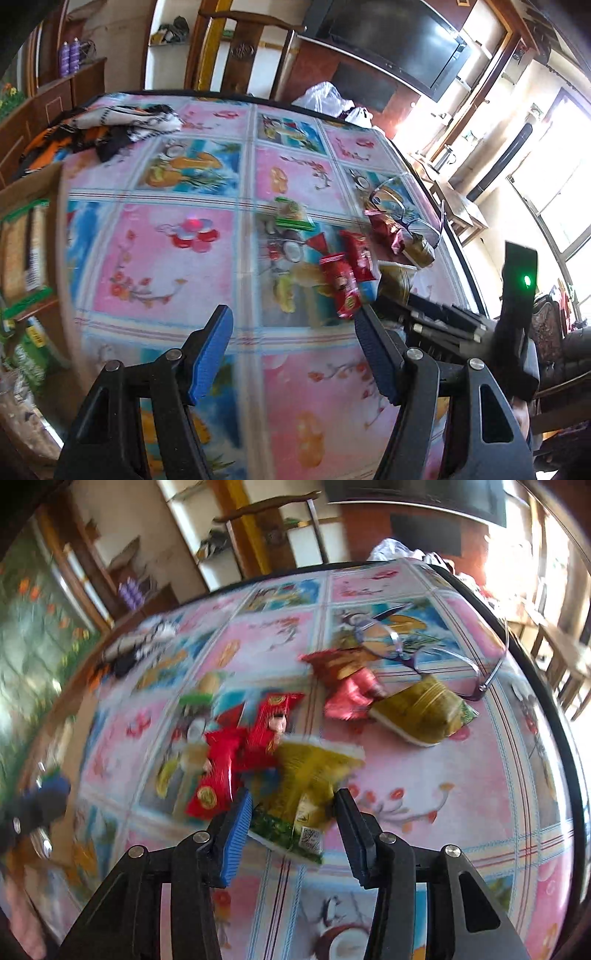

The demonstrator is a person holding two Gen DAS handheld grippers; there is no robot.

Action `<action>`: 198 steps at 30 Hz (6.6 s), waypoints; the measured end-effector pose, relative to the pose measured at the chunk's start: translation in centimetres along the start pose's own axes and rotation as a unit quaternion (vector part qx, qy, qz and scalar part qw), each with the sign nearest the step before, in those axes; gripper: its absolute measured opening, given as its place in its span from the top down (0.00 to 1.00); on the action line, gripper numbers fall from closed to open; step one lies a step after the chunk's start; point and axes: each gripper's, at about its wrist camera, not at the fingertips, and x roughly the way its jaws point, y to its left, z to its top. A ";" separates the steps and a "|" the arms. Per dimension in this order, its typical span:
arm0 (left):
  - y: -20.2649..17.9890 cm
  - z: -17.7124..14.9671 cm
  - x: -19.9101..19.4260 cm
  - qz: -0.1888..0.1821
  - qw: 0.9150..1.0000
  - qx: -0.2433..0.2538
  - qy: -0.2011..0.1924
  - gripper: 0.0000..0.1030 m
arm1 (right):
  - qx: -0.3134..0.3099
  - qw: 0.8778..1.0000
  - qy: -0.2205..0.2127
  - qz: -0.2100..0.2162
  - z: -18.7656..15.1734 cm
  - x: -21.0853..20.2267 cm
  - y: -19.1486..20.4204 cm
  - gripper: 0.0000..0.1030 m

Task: Organize snacks
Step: 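Return to the table and grasp a yellow peas bag with the right tool, then grasp a red wrapped candy with the left tool, then hold the red candy with left tool while right tool holds the peas bag, then carry the red candy with left tool while right tool carries the peas bag to the box, then open both tools to drop the red candy and peas bag into the box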

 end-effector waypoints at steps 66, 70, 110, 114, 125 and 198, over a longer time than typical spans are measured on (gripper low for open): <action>-1.4 -2.6 5.5 0.085 0.987 0.133 -0.034 0.83 | -0.056 0.998 -0.031 -0.016 -1.6 -0.6 2.4 0.65; -1.4 -2.4 4.6 0.079 0.988 0.123 -0.052 0.83 | -0.055 0.996 -0.071 -0.001 -1.3 -2.2 2.9 0.65; -2.6 -2.2 0.4 0.170 0.954 0.158 -0.191 0.83 | -0.059 0.990 -0.114 0.052 -1.7 -4.3 4.3 0.65; -2.6 -2.2 0.4 0.170 0.954 0.158 -0.191 0.83 | -0.059 0.990 -0.114 0.054 -1.7 -4.3 4.3 0.65; -2.6 -2.2 0.3 0.170 0.953 0.157 -0.193 0.83 | -0.060 0.990 -0.117 0.054 -1.7 -4.4 4.3 0.65; 26.1 2.7 -7.7 0.200 0.963 -0.145 -0.110 0.82 | -0.166 0.963 -0.027 0.209 -2.8 2.8 29.9 0.62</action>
